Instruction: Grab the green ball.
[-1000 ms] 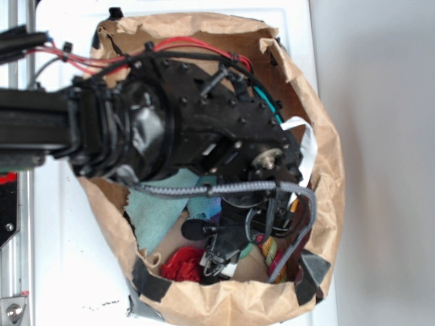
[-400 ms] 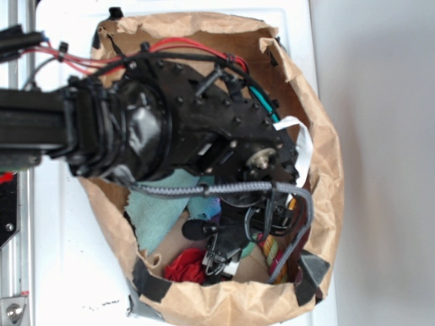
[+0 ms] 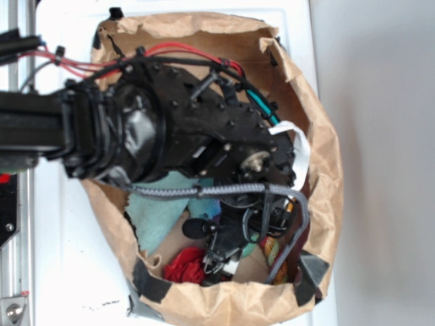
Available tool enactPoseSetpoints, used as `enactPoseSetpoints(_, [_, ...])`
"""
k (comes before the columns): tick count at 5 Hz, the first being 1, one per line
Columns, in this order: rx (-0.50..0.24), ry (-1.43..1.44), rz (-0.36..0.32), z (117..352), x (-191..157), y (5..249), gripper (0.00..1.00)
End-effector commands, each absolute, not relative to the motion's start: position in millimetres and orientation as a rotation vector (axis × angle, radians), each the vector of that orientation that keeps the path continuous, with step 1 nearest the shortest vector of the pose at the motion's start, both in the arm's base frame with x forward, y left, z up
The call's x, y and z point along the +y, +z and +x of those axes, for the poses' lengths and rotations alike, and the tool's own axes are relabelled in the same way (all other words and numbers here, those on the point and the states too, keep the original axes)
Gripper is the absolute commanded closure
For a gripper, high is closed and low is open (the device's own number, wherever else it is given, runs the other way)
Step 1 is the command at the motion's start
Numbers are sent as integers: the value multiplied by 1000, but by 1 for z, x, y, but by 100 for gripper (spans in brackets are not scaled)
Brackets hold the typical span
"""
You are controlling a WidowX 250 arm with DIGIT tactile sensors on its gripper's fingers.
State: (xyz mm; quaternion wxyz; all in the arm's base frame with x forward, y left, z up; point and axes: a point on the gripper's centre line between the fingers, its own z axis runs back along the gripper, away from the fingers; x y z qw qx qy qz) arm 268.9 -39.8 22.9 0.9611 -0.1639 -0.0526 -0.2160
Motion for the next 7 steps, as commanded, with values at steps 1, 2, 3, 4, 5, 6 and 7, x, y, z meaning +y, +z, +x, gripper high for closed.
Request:
enactPoseSetpoints(1, [-132, -421, -310, 267, -36, 26, 100])
enactPoseSetpoints(2, [-136, -423, -309, 266, -36, 28, 100])
enactPoseSetpoints(3, [-140, -420, -316, 266, -35, 30, 100])
enactPoseSetpoints(4, [-142, -420, -317, 265, -33, 32, 100])
enactPoseSetpoints(5, [-146, -419, -315, 264, -32, 34, 100])
enactPoseSetpoints(6, [-161, -393, -301, 262, -16, 41, 100])
enactPoseSetpoints(7, [-163, -381, -314, 257, -4, 51, 100])
